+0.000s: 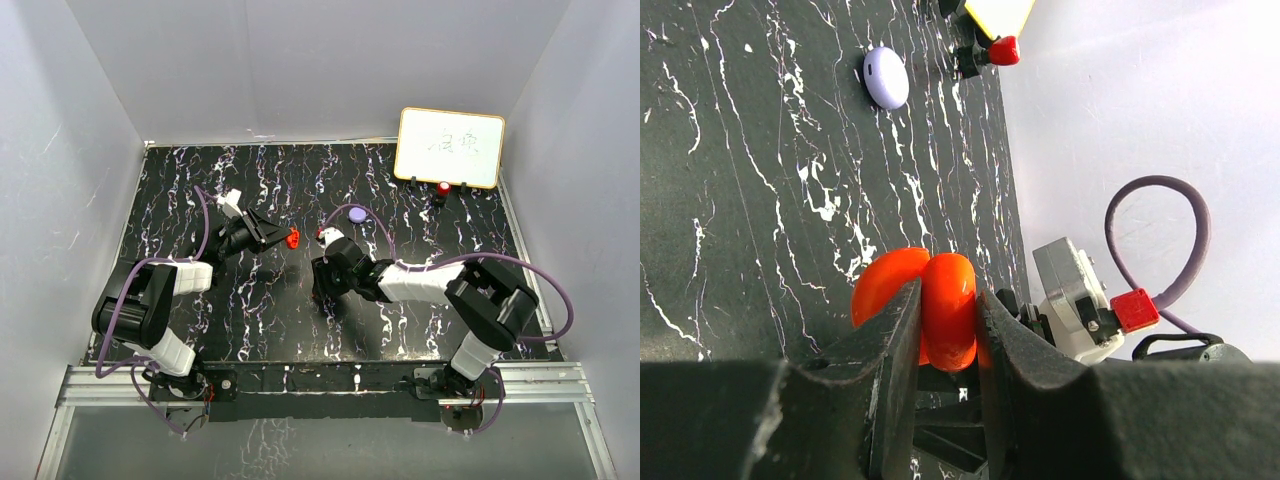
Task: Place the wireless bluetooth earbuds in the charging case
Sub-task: Pick up the earbud from the center of the board.
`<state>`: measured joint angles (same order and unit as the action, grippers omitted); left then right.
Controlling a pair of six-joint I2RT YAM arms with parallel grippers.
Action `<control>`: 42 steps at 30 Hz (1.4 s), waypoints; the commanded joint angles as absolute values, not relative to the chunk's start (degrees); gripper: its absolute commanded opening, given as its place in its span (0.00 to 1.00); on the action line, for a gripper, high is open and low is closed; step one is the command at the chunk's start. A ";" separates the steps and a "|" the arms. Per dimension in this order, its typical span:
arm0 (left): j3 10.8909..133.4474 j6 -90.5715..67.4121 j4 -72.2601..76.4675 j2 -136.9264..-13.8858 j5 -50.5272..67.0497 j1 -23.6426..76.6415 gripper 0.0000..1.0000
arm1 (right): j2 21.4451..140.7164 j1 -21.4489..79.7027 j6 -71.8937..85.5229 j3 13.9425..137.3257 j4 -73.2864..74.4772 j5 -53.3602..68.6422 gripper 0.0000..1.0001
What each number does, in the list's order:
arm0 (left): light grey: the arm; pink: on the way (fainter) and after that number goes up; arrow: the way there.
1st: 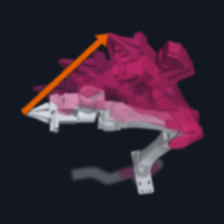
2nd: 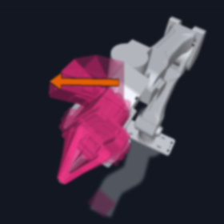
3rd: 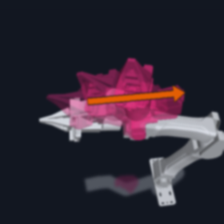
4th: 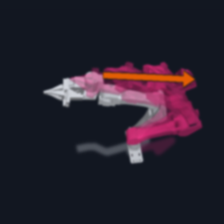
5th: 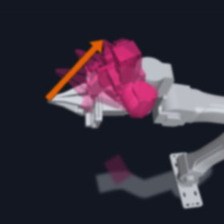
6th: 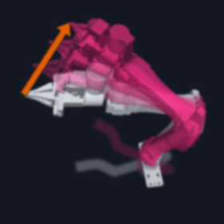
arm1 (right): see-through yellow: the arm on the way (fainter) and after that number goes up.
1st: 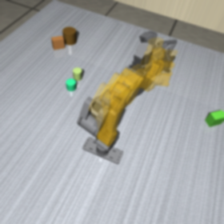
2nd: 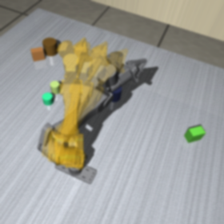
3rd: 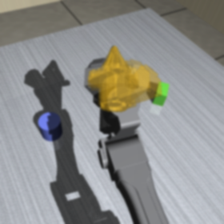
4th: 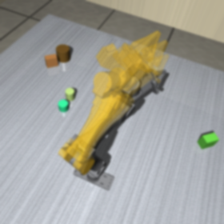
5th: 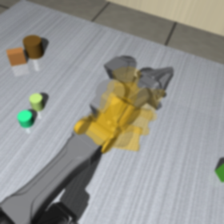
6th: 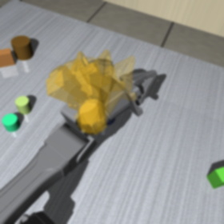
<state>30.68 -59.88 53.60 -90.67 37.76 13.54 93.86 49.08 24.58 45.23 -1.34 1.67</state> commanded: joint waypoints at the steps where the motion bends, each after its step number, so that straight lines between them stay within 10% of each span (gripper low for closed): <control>1: 31.10 -59.89 54.89 -89.83 38.95 13.02 0.00 | 94.57 49.39 25.57 47.61 -4.57 1.68 0.36; 31: 30.86 -60.25 55.42 -90.18 39.25 12.76 0.00 | 95.96 50.57 25.14 47.63 -3.44 -0.44 0.28; 42: 30.77 -60.32 55.71 -90.69 39.27 12.67 0.00 | 95.57 51.12 24.57 47.85 -3.17 -2.79 0.12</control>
